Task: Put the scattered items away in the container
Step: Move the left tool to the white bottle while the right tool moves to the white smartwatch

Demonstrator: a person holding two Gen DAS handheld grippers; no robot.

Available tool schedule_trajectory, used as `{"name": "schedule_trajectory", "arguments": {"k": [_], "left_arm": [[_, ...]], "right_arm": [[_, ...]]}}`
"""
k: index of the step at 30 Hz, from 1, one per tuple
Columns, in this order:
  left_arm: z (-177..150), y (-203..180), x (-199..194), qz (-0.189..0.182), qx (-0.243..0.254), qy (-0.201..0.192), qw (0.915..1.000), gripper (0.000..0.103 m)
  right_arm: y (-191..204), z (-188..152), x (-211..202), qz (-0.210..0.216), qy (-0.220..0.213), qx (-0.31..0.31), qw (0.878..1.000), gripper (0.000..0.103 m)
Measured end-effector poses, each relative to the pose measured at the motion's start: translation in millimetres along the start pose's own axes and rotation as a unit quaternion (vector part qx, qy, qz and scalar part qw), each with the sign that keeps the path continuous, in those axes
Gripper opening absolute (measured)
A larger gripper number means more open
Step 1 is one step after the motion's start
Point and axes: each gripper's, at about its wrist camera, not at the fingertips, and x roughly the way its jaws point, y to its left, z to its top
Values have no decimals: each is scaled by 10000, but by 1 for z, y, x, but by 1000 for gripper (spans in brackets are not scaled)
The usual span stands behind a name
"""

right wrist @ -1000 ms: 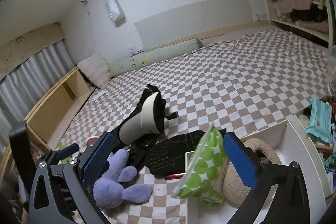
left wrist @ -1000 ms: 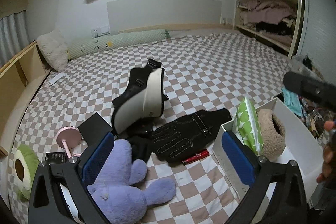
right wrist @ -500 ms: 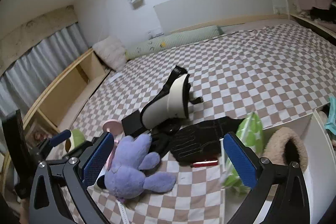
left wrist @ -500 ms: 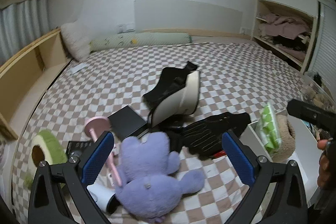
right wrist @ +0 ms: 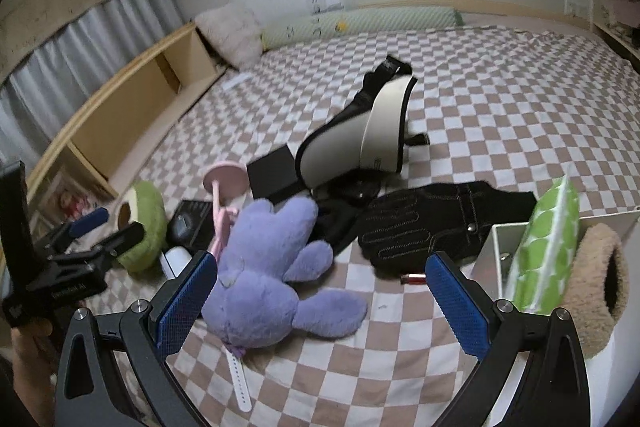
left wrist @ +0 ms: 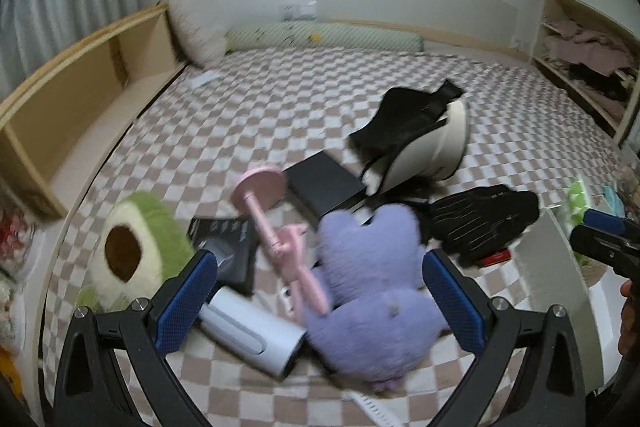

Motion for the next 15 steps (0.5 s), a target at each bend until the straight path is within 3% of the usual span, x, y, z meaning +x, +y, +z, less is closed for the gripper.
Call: {"name": "schedule_trajectory", "arguments": {"k": [5, 12, 15], "left_arm": [[-13, 34, 16, 92, -503, 505, 9974, 102], [-28, 57, 35, 403, -688, 913, 9926, 101], [-32, 61, 45, 413, -735, 1115, 9902, 94]], "right_arm": [[6, -4, 17, -29, 290, -100, 9995, 103], [16, -7, 39, 38, 649, -159, 9978, 103], [20, -9, 48, 132, 806, -142, 9966, 103]]}}
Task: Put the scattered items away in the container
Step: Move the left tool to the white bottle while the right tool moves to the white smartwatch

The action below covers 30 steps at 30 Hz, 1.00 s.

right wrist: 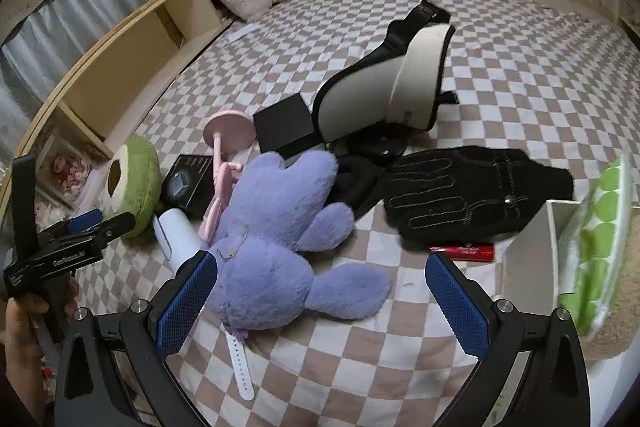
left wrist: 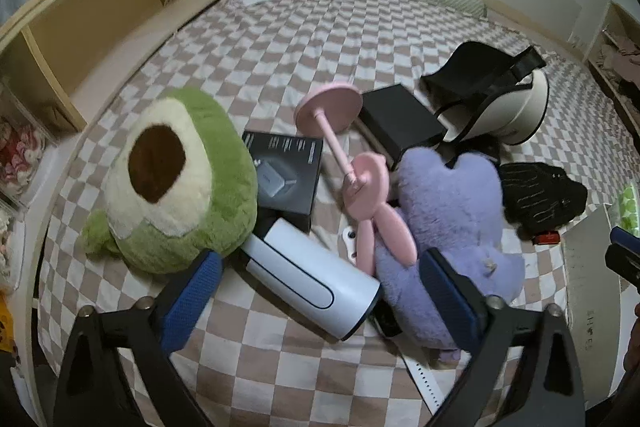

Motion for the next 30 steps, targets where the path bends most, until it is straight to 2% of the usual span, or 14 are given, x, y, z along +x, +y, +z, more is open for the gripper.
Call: {"name": "schedule_trajectory", "arguments": {"k": [7, 15, 17, 18, 20, 23, 26, 30], "left_arm": [[-8, 4, 36, 186, -188, 705, 9972, 93], [-12, 2, 70, 557, -601, 1214, 9892, 93], [-10, 2, 76, 707, -795, 1242, 9865, 89], [-9, 2, 79, 746, -872, 1275, 9852, 82], [-8, 0, 85, 823, -946, 1335, 9831, 82], [-7, -6, 91, 1003, -760, 1348, 9829, 84], [-10, -18, 93, 1223, -269, 1264, 9840, 84], [-17, -29, 96, 1463, 252, 1231, 9812, 85]], "right_arm": [[5, -2, 22, 202, 378, 150, 9990, 103], [19, -5, 34, 169, 555, -90, 9983, 103], [20, -4, 33, 191, 551, -101, 9982, 103], [20, -4, 32, 207, 551, -96, 9982, 103], [19, -4, 31, 251, 554, -59, 9981, 103], [18, -3, 30, 286, 556, -44, 9980, 103], [15, -3, 30, 268, 561, -44, 9981, 103], [10, -3, 28, 262, 581, 45, 9980, 103]]}}
